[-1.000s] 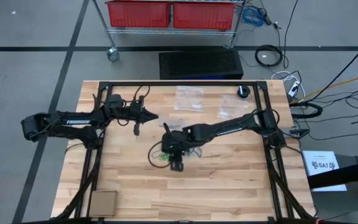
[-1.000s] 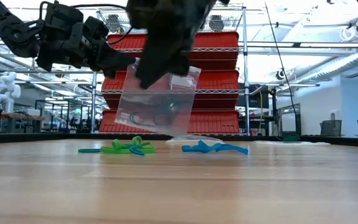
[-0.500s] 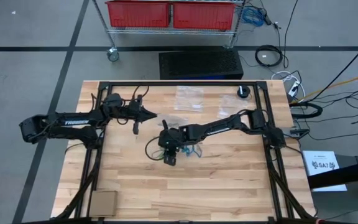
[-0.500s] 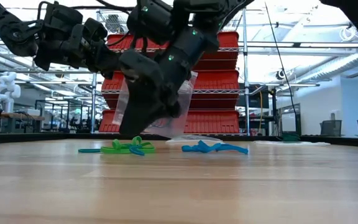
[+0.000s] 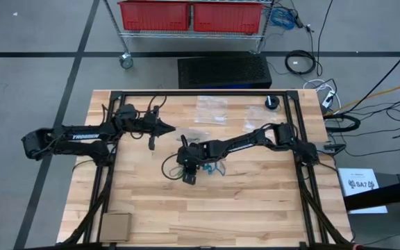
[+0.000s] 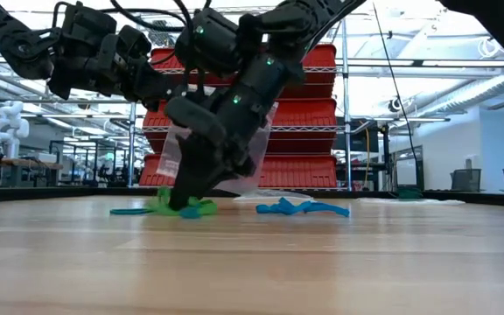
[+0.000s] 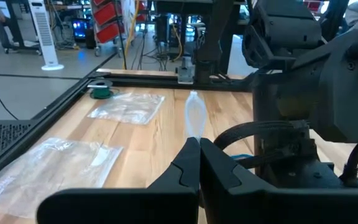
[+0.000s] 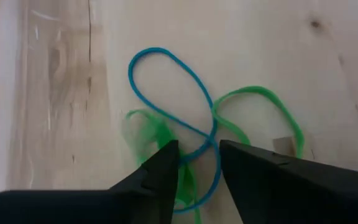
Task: Sort rubber bands
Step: Put the dark blue rubber band into the left zip lock bag
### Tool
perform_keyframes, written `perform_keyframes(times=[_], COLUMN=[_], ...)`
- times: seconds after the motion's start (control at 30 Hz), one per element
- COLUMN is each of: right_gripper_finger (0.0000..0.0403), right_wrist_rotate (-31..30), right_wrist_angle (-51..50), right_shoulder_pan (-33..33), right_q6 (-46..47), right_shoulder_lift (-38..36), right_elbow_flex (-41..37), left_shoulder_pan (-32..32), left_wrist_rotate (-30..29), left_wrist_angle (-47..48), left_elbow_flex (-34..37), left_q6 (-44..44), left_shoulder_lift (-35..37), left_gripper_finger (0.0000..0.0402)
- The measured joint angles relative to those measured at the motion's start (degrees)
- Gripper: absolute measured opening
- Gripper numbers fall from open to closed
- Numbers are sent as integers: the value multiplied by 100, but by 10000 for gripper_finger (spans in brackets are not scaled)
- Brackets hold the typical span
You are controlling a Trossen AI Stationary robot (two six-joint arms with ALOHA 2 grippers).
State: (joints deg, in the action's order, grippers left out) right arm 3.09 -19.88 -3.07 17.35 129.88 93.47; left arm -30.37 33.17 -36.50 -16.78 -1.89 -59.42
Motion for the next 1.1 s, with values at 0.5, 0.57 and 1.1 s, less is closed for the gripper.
perform_keyframes(times=[0.5, 0.57, 1.1], right_gripper_finger=[13, 13, 3], right_wrist_rotate=[24, -35, -1361], right_wrist_angle=[-1219, -1568, -4317], right_shoulder_pan=[-32, -66, -305], right_q6=[-303, -439, -1351], right_shoulder_lift=[20, 20, 1], right_elbow_flex=[852, 1149, 4156], left_shoulder_pan=[0, 0, 12], left_wrist_rotate=[0, 2, 177], left_wrist_angle=[-3, -1, -1], left_elbow_flex=[0, 0, 0], left_q6=[0, 0, 18], left_shoulder_lift=[0, 0, 0], left_gripper_finger=[1, 1, 1])
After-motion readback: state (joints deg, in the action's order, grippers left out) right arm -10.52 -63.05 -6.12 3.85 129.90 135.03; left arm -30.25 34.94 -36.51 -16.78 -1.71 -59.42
